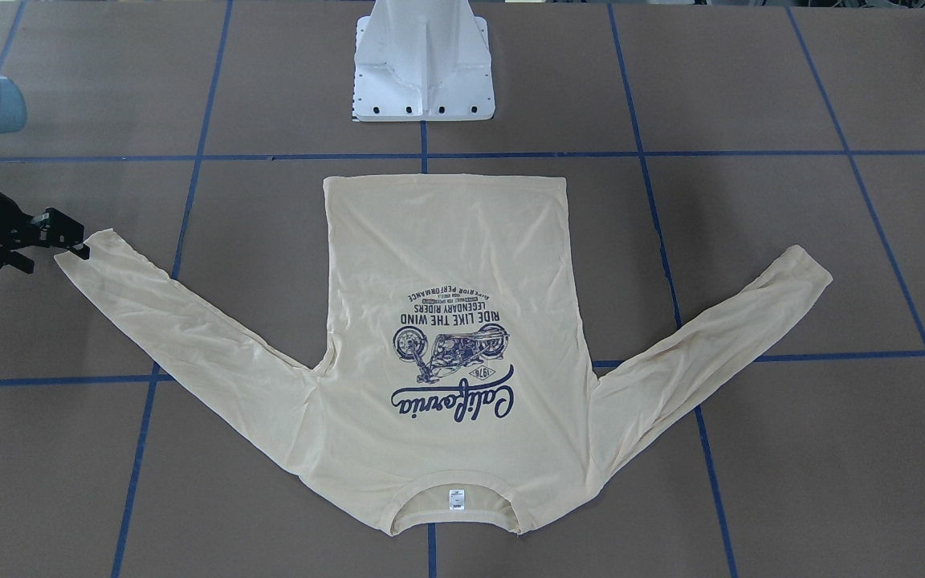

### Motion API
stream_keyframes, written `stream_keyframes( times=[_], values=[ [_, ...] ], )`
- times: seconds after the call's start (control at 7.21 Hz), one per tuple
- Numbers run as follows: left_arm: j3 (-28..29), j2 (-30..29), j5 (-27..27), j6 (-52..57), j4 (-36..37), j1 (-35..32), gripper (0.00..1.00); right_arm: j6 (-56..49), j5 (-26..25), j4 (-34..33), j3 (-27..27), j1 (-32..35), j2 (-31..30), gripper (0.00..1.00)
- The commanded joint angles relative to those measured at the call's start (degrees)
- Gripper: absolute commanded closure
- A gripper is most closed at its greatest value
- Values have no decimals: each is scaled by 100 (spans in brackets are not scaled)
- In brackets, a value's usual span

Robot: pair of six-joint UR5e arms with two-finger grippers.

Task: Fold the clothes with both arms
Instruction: 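Lower the right gripper to the cuff of the sleeve nearest it and grasp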

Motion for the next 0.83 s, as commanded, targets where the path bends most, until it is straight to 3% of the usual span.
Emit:
stream_keyframes(
  times=[0.0,0.42,0.55,0.69],
  values=[
    [-4,0,0,9,0,0,0,6,-85,-18,-30,-154,-47,10],
    [22,0,0,17,0,0,0,6,-121,-79,-65,-278,6,14],
    [40,-9,0,17,0,0,0,6,-112,-79,-74,-278,-12,25],
    [31,-9,0,17,0,0,0,-3,-104,-88,-74,-278,-38,25]
  ],
)
